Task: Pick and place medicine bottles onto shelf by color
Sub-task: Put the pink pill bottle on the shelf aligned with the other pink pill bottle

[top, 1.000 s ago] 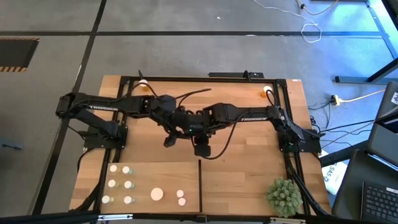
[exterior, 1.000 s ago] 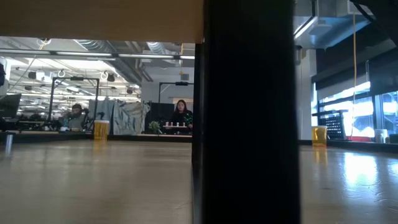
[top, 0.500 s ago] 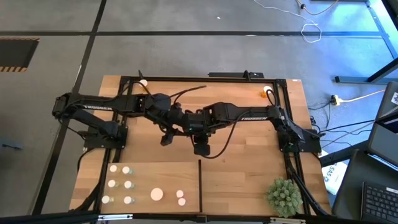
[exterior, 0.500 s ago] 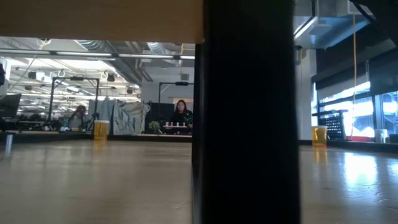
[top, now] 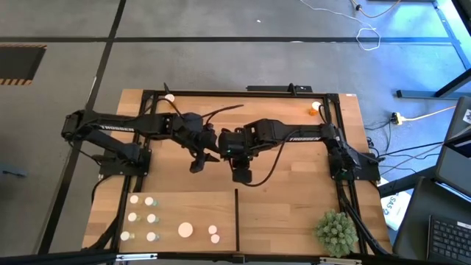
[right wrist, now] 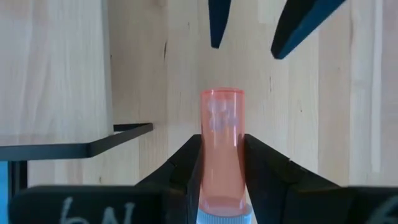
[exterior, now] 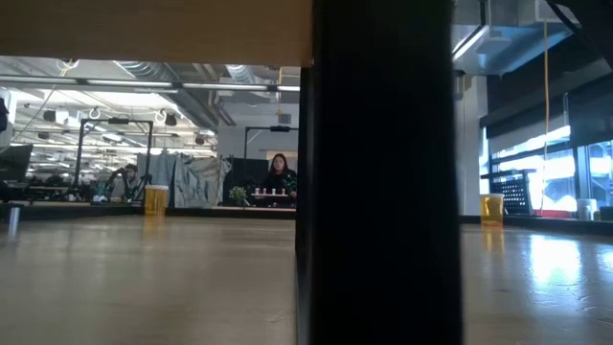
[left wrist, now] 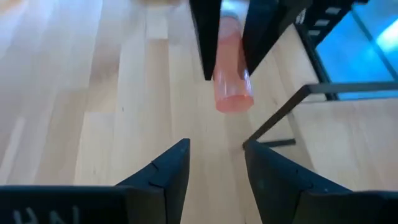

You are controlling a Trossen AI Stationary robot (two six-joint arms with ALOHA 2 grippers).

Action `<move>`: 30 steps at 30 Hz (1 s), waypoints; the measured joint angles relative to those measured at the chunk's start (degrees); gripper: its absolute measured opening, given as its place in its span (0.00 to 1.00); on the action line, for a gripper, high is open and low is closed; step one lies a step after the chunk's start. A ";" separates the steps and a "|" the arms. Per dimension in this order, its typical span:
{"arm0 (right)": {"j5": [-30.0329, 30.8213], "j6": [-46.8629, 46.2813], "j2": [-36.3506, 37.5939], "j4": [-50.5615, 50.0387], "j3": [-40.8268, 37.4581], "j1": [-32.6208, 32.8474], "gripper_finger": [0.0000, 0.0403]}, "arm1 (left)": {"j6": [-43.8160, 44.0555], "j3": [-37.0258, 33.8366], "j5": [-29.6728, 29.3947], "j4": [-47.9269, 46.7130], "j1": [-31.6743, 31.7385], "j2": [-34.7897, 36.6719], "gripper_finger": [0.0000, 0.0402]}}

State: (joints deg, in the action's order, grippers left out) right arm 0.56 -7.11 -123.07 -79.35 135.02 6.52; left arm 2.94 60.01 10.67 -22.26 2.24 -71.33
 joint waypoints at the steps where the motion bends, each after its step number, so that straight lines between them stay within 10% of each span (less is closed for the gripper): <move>1: 0.00 -0.05 0.14 0.19 0.00 0.00 0.26 | 0.30 -0.39 0.33 0.99 -0.03 0.59 0.37; 30: 2.01 -0.03 0.12 2.03 -0.07 -0.11 0.26 | 0.34 -0.83 -3.13 9.09 -1.68 -1.61 0.37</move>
State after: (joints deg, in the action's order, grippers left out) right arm 2.57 -7.14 -122.95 -77.32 134.96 6.42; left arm 3.28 59.18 7.54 -13.17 0.56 -72.94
